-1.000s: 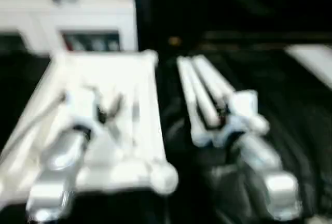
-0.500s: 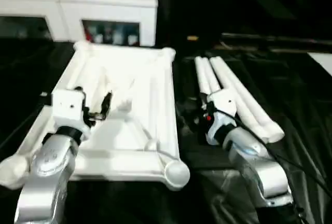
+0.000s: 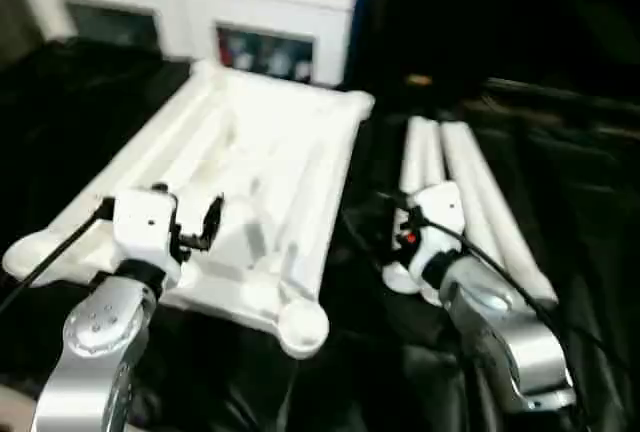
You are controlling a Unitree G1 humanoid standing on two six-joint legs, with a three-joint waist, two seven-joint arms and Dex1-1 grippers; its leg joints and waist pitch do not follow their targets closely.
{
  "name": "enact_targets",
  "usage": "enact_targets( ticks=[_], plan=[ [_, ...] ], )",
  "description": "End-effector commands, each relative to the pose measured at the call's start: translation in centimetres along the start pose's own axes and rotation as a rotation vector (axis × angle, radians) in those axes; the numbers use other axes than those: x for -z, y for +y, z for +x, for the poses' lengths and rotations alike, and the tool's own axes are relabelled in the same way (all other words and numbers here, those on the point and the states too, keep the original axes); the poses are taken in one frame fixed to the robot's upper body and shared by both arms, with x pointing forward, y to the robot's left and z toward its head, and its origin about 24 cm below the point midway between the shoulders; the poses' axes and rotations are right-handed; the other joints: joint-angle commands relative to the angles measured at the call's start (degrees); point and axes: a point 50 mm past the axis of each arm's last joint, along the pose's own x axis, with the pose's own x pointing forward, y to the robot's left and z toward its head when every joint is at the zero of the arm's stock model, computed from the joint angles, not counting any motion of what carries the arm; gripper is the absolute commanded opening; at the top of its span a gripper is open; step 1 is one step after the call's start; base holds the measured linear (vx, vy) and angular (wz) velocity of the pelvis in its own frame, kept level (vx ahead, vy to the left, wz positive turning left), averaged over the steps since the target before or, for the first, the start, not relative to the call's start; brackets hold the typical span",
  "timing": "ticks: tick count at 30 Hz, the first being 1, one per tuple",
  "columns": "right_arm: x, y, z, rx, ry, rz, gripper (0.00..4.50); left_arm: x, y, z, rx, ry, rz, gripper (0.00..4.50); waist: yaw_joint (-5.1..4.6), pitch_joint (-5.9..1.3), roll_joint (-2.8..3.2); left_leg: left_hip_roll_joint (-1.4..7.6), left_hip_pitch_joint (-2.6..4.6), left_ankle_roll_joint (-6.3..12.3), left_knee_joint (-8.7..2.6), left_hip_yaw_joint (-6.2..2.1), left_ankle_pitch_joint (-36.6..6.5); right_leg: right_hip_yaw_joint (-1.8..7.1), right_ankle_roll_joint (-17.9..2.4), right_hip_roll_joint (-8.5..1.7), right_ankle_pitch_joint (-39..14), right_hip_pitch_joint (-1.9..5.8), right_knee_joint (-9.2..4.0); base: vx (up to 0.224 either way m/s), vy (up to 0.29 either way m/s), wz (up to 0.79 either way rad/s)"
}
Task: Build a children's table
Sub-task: Move to table
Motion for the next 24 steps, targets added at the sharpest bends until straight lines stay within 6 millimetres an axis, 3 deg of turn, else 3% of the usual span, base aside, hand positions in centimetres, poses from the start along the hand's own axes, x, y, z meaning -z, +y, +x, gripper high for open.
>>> enact_targets(
  ticks=[1,2,3,4,5,6,7,9,10,12,13,15,16,18,19,20,21,22,23,24],
  plan=[
    [-0.3,-0.3,-0.5,0.041,-0.014,0.002,4.5,-0.1,-0.1,0.3,0.039,-0.008,-0.015,4.11,-2.05,-3.51,2.17,14.7,4.14,17.14,-4.23,-5.85,16.24,4.9,1.87,-11.49,11.63,-2.72,0.57,0.0,0.0,0.0],
    [-0.4,-0.2,-0.6,0.04,-0.015,0.012,4.5,-0.2,-0.3,0.6,0.077,-0.015,-0.023,4.11,-1.97,-3.35,2.32,12.92,3.87,18.04,-3.42,-4.7,17.2,5.49,0.62,-11.97,11.04,-3.04,0.07,0.0,0.0,0.0],
    [-0.4,-0.1,-0.6,0.037,-0.015,0.02,4.5,-0.3,-0.4,0.7,0.103,-0.02,-0.027,4.11,-1.54,-2.63,1.4,7.4,1.38,14.74,-2.17,-0.51,12.95,5.96,-2.47,-12.05,12.91,-1.47,-2.89,0.0,0.0,0.0],
    [-0.6,-0.1,-0.7,0.027,-0.014,0.019,4.5,-0.5,-0.8,0.9,0.16,-0.04,-0.029,4.11,-1.31,-2.39,1.51,5.55,0.29,11.93,-2.52,0.78,9.26,5.75,-4.01,-11.63,12.19,-0.3,-3.3,0.0,0.0,0.0],
    [-0.6,0.0,-0.7,0.011,-0.008,-0.001,4.5,-0.7,-0.8,1.0,0.186,-0.056,-0.016,4.11,-1.19,-2.31,1.51,5.09,-0.25,5.84,-3.56,1.56,2.56,5.48,-4.56,-11.02,8.56,1.02,-3.88,0.0,0.0,0.0],
    [-0.7,0.1,-0.7,-0.006,-0.005,-0.035,4.5,-0.8,-1.0,1.1,0.229,-0.062,-0.027,4.11,-1.46,-2.19,1.39,5.43,0.42,2.08,-4.27,1.84,-2.5,5.15,-4.2,-10.16,5.48,0.82,-4.17,-0.066,0.023,0.03],
    [-0.8,0.0,-0.7,-0.019,-0.001,-0.048,4.5,-1.0,-1.1,1.2,0.268,-0.069,-0.024,4.11,-2.18,-2.06,1.61,5.72,0.69,-0.15,-4.97,1.97,-5.71,4.88,-4.63,-9.69,3.89,0.65,-4.14,-0.067,0.027,0.02],
    [-0.9,0.0,-0.6,-0.04,-0.001,-0.053,4.5,-1.0,-1.3,1.3,0.309,-0.069,-0.012,4.11,-2.92,-2.12,1.65,5.79,0.23,-1.64,-5.48,2.04,-7.07,4.63,-4.34,-9.55,3.05,0.94,-4.22,-0.064,0.027,-0.01],
    [-1.1,-0.2,-0.5,-0.044,-0.001,-0.059,4.5,-0.9,-1.1,1.6,0.308,-0.06,-0.01,4.11,-3.4,-1.86,1.68,5.68,0.38,-2.02,-5.59,2.2,-8.88,4.7,-4.23,-9.59,1.26,0.57,-4.58,-0.054,0.02,-0.02],
    [-1.3,-0.5,-0.4,-0.044,0.0,-0.077,4.5,-0.8,-0.9,1.9,0.291,-0.053,-0.024,4.11,-3.82,-1.86,1.29,5.52,0.29,-2.18,-5.53,2.58,-9.73,4.83,-4.02,-9.83,-2.07,0.66,-5.07,-0.054,0.017,-0.02],
    [-1.3,-0.5,-0.4,-0.044,0.0,-0.077,4.5,-0.8,-0.9,1.9,0.291,-0.053,-0.024,4.11,-3.83,-1.83,1.4,5.54,0.19,-2.19,-5.49,2.73,-9.38,4.94,-3.78,-9.96,-3.63,0.55,-5.24,0.0,0.0,0.0],
    [-1.5,-1.1,-0.3,-0.028,0.018,-0.094,4.5,-0.6,-0.5,2.3,0.244,-0.051,-0.045,4.11,-4.04,-1.89,1.0,5.54,0.06,-2.13,-5.55,2.89,-8.55,4.86,-3.41,-9.86,-4.49,0.55,-5.38,0.0,0.0,0.0],
    [-1.7,-1.3,-0.2,-0.025,0.019,-0.094,4.5,-0.4,-0.3,2.4,0.216,-0.049,-0.054,4.11,-4.09,-1.92,1.07,5.49,0.16,-2.06,-5.45,2.98,-8.54,4.9,-3.38,-9.84,-4.57,0.38,-5.44,0.0,0.0,0.0],
    [-1.7,-1.3,-0.3,-0.021,0.018,-0.094,4.5,-0.4,-0.4,2.3,0.203,-0.066,-0.069,4.11,-4.25,-2.0,0.79,5.41,-0.16,-1.52,-5.32,3.11,-6.73,4.98,-3.61,-9.82,-2.47,0.23,-5.48,0.0,0.0,0.0],
    [-1.6,-1.2,-0.4,-0.021,0.021,-0.095,4.5,-0.2,-0.7,2.1,0.212,-0.056,-0.064,4.11,-4.35,-2.33,0.52,5.29,-0.58,-0.18,-4.89,3.22,-1.43,4.87,-4.49,-9.6,4.45,0.05,-5.09,0.0,0.0,0.0],
    [-1.6,-1.2,-0.4,-0.021,0.022,-0.095,4.5,-0.2,-0.7,2.1,0.213,-0.054,-0.063,4.11,-4.5,-2.78,0.71,4.78,-1.18,2.16,-4.14,3.48,5.72,4.53,-6.08,-9.1,14.43,-0.33,-4.35,0.0,0.0,0.0],
    [-1.5,-1.1,-0.4,-0.014,0.027,-0.099,4.5,-0.2,-0.8,2.1,0.212,-0.053,-0.056,4.11,-4.73,-3.48,0.39,3.68,-1.93,6.21,-2.9,3.99,14.91,3.73,-7.86,-8.23,27.59,-1.15,-3.77,0.0,0.0,0.0],
    [-1.4,-1.1,-0.3,-0.011,0.03,-0.097,4.5,-0.1,-0.9,2.1,0.21,-0.049,-0.044,4.11,-4.71,-4.28,0.34,3.19,-2.08,8.08,-2.16,4.1,17.56,3.29,-8.49,-8.02,31.97,-1.2,-3.39,0.0,0.0,0.0],
    [-1.3,-1.0,-0.3,-0.009,0.033,-0.092,4.5,0.0,-1.1,2.2,0.199,-0.038,-0.03,4.11,-4.67,-4.96,0.28,2.63,-2.8,11.14,-1.47,4.24,18.65,2.81,-9.4,-7.87,36.23,-1.62,-3.4,0.0,0.0,0.0],
    [-1.3,-1.0,-0.3,-0.009,0.033,-0.092,4.5,0.0,-1.1,2.2,0.199,-0.038,-0.03,4.11,-4.56,-4.84,0.44,2.81,-3.37,12.8,-1.49,4.2,15.64,2.14,-9.78,-7.93,32.99,-2.51,-4.29,-0.073,0.006,0.05]
  ],
)
